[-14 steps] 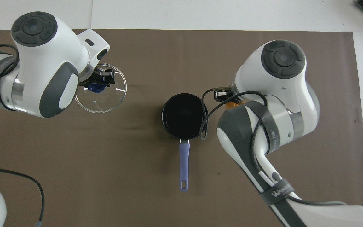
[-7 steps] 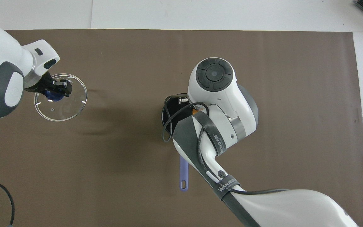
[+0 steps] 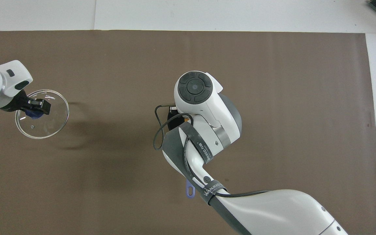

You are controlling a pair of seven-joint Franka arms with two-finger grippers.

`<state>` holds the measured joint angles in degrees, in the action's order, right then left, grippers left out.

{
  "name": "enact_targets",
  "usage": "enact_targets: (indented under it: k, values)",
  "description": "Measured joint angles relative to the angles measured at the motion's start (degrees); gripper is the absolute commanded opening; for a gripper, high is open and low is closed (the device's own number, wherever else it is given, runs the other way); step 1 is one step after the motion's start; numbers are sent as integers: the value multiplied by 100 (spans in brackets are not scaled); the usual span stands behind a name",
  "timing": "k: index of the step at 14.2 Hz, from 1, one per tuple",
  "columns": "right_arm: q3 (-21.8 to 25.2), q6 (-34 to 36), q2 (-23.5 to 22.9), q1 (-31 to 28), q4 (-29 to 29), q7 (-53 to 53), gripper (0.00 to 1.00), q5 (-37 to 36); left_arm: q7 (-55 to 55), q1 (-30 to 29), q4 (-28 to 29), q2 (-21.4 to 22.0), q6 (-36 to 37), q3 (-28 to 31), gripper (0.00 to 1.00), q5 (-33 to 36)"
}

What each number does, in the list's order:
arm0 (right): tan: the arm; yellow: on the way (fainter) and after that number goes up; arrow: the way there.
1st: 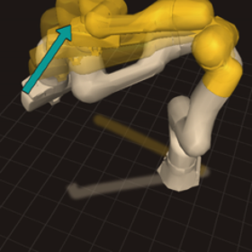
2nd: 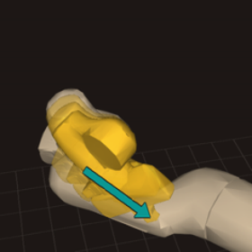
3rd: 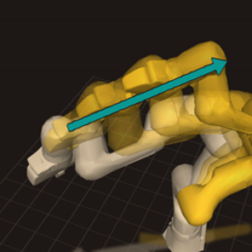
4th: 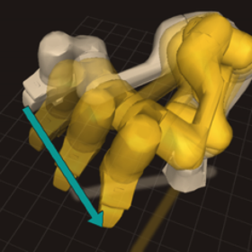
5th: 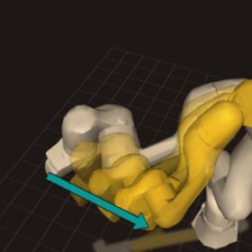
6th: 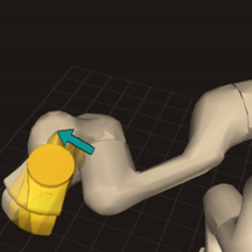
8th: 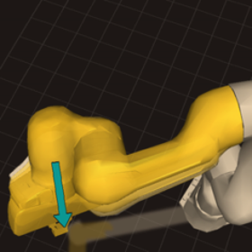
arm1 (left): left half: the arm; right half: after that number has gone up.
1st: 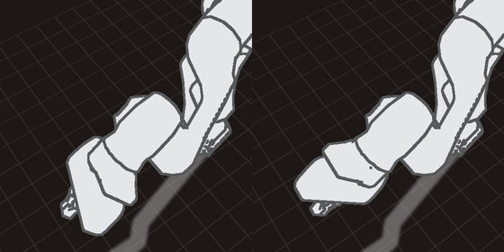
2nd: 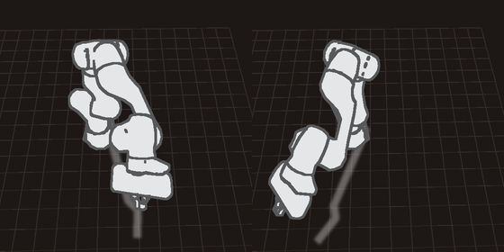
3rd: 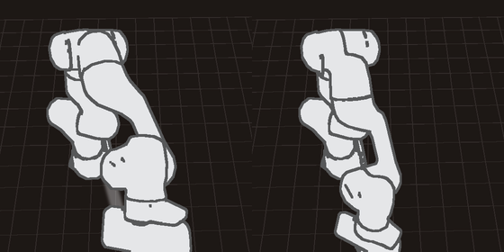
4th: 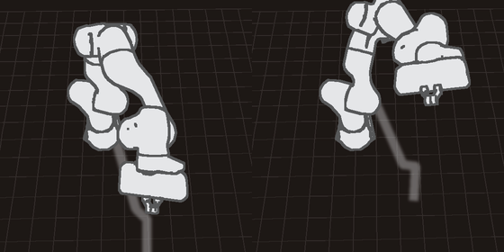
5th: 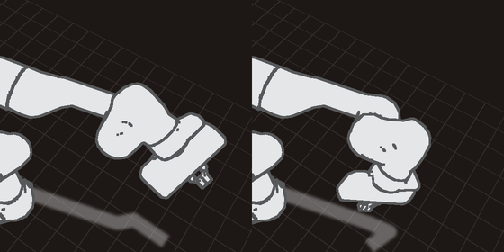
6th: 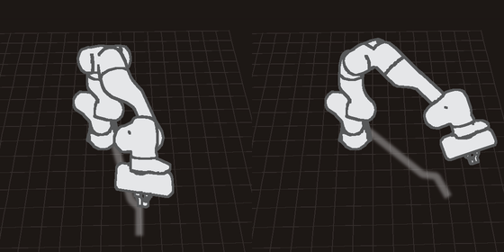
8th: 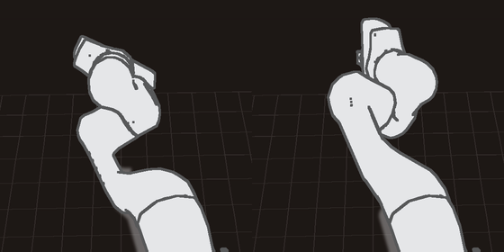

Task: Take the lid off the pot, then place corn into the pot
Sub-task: 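Set the lid down beside the pot with the left gripper and release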

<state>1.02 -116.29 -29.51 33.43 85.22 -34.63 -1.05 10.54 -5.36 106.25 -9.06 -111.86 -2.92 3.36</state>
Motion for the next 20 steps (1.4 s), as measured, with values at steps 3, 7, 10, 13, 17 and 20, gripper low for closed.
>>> enact_targets:
  k: [3, 7, 10, 13, 17, 20]
  values:
    - [2, -225, -14, 0, 237, 22, 0, 0, 467, -329, 805, 398, -577, 2, 0, -20]
    - [6, -330, -13, -1, 366, 54, 0, 0, 569, -457, 1906, 862, -1368, -2, 0, -31]
    - [6, -531, -16, -1, 477, 126, 0, 0, 575, -611, 2287, 959, -1657, 0, 0, -304]
    - [11, -632, -25, -6, 506, 139, 0, 0, 584, -731, 2513, 914, -1964, 2, 0, -680]
    - [11, -691, -27, -5, 512, 267, 0, 0, 588, -746, 2560, 773, -2168, 0, 100, -829]
    - [14, -802, -37, -15, 542, 567, 0, 0, 587, -745, 2541, 768, -2168, -37, 100, -839]
